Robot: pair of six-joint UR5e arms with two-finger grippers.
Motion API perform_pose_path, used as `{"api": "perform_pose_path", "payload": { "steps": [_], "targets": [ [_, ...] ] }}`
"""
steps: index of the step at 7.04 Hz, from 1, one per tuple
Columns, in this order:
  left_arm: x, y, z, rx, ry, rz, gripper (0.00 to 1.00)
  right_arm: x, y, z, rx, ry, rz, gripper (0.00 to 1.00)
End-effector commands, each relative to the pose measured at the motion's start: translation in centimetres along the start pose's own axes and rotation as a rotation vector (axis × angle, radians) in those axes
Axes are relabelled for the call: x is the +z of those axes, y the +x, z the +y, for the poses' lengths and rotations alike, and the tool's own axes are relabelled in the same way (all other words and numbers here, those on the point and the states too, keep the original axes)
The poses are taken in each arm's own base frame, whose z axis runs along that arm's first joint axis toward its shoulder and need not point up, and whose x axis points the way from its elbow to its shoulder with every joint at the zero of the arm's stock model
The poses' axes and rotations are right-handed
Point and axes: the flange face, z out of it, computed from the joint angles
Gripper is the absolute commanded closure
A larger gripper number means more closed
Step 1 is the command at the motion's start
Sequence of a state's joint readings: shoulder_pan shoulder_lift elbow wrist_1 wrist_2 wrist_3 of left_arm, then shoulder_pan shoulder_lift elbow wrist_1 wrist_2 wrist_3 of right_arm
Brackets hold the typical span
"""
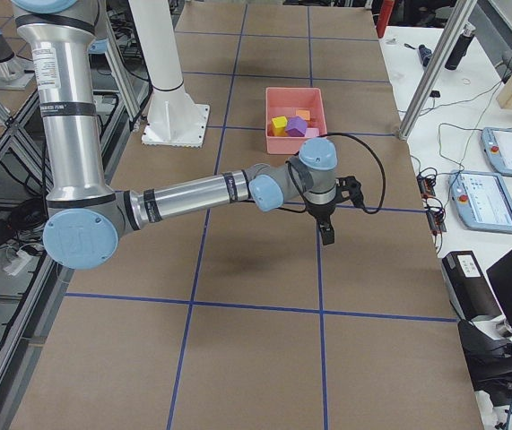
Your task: Place blocks into pink bin with both arms
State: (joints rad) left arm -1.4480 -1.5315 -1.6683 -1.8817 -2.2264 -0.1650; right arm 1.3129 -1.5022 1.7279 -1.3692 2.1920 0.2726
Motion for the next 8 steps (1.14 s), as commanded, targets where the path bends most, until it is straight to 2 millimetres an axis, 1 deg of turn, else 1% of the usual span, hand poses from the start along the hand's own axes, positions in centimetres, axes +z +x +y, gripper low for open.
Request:
{"api": "perform_pose_path", "payload": {
  "steps": [1,2,3,4,5,6,7,8],
  "targets": [
    [-0.3,-2.8,2.2,0.048,-0.114,-0.012,0.00,1.2,3.2,2.4,0.086,-0.135,0.073,0.00],
    [-0.4,-2.8,2.8,0.028,-0.170,0.004,0.00,0.7,4.4,3.0,0.088,-0.147,0.068,0.00],
    [-0.3,-3.0,3.2,0.002,-0.199,0.007,0.00,0.0,5.2,3.6,0.043,-0.145,0.022,0.00],
    [-0.6,-2.7,3.2,-0.010,-0.212,0.008,0.00,0.3,6.3,4.6,0.053,-0.152,0.011,0.00],
    [-0.6,-2.7,3.2,-0.017,-0.217,0.007,0.00,0.2,7.9,6.1,0.037,-0.160,-0.005,0.00],
    [-0.5,-2.8,3.3,-0.019,-0.220,0.007,0.00,0.6,9.3,8.3,0.057,-0.180,-0.075,0.00],
    [-0.4,-2.9,3.3,-0.020,-0.221,0.006,0.00,-0.2,10.9,9.3,0.092,-0.167,-0.087,0.00],
    [-0.3,-2.9,3.4,-0.022,-0.223,0.007,0.00,-1.3,11.9,9.1,0.111,-0.142,-0.084,0.00]
  ]
}}
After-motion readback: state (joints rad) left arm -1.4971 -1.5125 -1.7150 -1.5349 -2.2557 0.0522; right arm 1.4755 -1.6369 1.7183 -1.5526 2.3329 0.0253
